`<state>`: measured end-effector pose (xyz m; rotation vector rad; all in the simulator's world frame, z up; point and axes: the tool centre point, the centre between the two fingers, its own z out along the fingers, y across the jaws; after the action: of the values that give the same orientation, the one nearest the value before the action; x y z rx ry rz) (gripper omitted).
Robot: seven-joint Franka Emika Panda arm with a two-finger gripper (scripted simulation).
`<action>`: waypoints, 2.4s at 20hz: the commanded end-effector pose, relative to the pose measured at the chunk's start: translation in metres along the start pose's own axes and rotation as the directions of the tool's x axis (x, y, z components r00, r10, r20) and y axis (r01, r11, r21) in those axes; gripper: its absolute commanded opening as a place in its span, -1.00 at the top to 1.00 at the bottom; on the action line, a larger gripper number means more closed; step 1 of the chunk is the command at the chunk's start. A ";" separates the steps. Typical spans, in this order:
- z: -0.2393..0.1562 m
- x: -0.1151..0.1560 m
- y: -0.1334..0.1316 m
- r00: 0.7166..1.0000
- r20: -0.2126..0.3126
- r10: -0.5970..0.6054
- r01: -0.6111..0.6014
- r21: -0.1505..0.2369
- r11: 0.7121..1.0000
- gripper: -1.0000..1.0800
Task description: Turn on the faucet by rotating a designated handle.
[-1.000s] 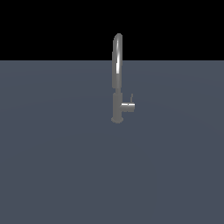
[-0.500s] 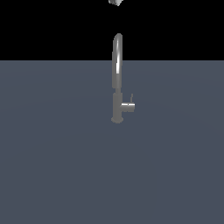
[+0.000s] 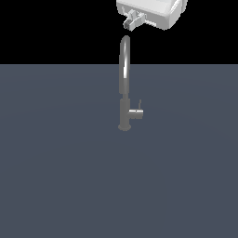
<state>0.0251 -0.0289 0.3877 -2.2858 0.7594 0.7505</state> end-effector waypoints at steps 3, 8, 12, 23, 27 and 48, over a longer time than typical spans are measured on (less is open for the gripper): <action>0.000 0.032 0.001 0.995 0.068 0.069 -0.074 0.071 0.995 1.00; 0.003 0.070 0.005 0.978 0.152 0.144 -0.167 0.146 0.975 1.00; 0.009 0.101 0.011 0.953 0.228 0.201 -0.249 0.204 0.947 1.00; 0.038 0.185 0.036 0.832 0.452 0.322 -0.489 0.322 0.810 1.00; 0.054 0.213 0.047 0.773 0.530 0.348 -0.572 0.346 0.744 1.00; 0.091 0.248 0.070 0.658 0.656 0.369 -0.703 0.361 0.613 1.00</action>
<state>0.1193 -0.0922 0.1368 -1.1492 1.2508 1.1588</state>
